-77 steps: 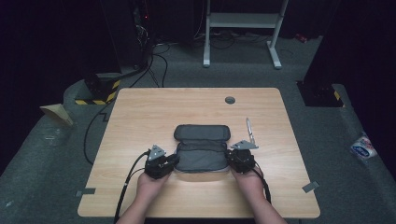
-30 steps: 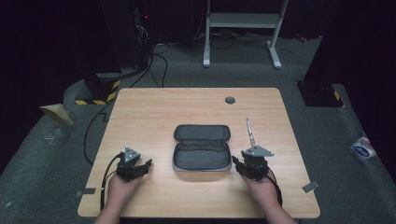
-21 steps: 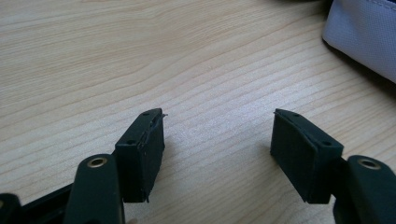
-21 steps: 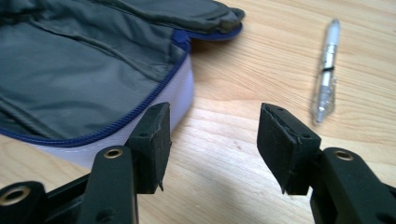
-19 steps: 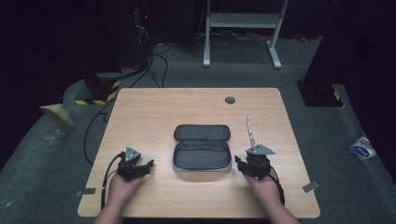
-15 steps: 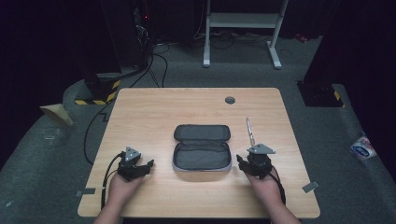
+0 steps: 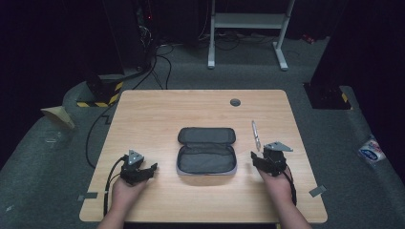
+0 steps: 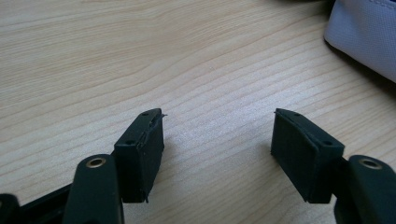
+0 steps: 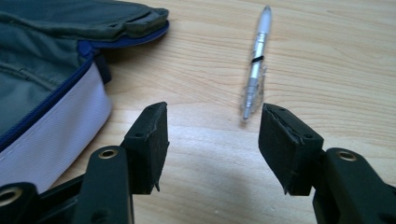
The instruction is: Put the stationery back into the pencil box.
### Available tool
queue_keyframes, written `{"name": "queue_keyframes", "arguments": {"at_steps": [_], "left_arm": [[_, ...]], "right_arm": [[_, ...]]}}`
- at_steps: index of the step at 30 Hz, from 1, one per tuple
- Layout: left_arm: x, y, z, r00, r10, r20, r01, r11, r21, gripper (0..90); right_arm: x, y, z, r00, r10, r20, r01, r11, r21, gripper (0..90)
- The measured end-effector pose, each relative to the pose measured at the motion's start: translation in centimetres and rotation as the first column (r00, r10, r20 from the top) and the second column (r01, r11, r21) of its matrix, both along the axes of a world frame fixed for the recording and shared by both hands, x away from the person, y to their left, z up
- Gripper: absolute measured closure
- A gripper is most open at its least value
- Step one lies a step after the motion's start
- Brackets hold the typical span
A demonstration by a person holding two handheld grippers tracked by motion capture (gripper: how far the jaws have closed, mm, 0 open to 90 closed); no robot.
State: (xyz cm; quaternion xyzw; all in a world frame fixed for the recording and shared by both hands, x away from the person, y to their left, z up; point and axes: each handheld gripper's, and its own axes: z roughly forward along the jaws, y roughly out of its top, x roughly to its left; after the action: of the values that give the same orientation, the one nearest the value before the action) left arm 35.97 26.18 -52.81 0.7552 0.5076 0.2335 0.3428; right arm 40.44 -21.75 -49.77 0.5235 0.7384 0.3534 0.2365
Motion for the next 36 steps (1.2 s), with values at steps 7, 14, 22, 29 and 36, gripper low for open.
{"name": "queue_keyframes", "arguments": {"at_steps": [7, 14, 22, 29, 36], "left_arm": [[-0.1, 0.0, 0.0, 1.0000, 0.003, 0.001, -0.003, 1.0000, 0.004, 35.3], [-0.1, 0.0, 0.0, 1.0000, 0.004, 0.001, -0.004, 1.0000, 0.003, 35.3], [0.0, -0.1, 0.0, 1.0000, 0.002, 0.000, -0.002, 1.0000, -0.001, 35.4], [0.0, -0.1, 0.0, 1.0000, -0.002, -0.001, 0.002, 1.0000, -0.003, 35.4], [0.0, -0.1, 0.0, 1.0000, -0.004, -0.001, 0.004, 1.0000, -0.002, 35.3]], "right_arm": [[1.3, -0.6, 0.0, 0.9999, -0.011, 0.009, 0.011, 1.000, 0.015, 47.5], [3.7, -0.5, -1.0, 0.9982, -0.035, -0.048, 0.035, 0.999, -0.004, 58.2], [5.8, -0.3, -1.5, 0.9958, -0.053, -0.075, 0.052, 0.999, -0.009, 64.4], [5.7, 0.3, -1.7, 0.9936, -0.063, -0.094, 0.056, 0.996, -0.070, 73.7], [2.1, 0.0, -1.8, 0.9953, -0.052, -0.082, 0.046, 0.997, -0.067, 73.6]]}}
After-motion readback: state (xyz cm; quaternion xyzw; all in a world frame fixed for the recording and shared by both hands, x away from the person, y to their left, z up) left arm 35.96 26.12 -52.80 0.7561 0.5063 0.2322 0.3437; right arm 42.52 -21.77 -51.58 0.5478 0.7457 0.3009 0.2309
